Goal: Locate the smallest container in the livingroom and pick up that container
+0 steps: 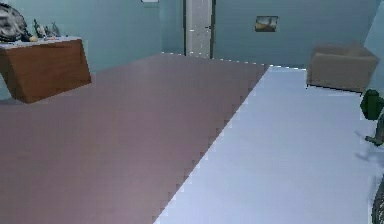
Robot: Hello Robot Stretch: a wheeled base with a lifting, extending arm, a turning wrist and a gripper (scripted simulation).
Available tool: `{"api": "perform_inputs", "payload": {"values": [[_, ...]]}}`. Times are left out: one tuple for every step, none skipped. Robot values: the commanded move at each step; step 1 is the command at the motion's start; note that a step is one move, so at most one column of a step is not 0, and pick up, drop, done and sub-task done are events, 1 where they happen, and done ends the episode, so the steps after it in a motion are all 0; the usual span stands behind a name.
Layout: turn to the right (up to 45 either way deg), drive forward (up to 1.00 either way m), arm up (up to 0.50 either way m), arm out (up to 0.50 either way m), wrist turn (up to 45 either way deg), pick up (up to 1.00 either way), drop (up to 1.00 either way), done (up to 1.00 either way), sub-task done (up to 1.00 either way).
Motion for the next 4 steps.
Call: {"api": "perform_inputs", "payload": {"values": [[0.0,0.05,0.0,0.0,0.0,0.0,0.0,0.0,0.0],[-45.0,0.0,0.0,0.0,0.0,0.0,0.0,0.0,0.0],[-36.0,0.0,0.0,0.0,0.0,0.0,0.0,0.0,0.0],[0.0,0.2,0.0,0.0,0.0,0.0,0.0,0.0,0.0]]}}
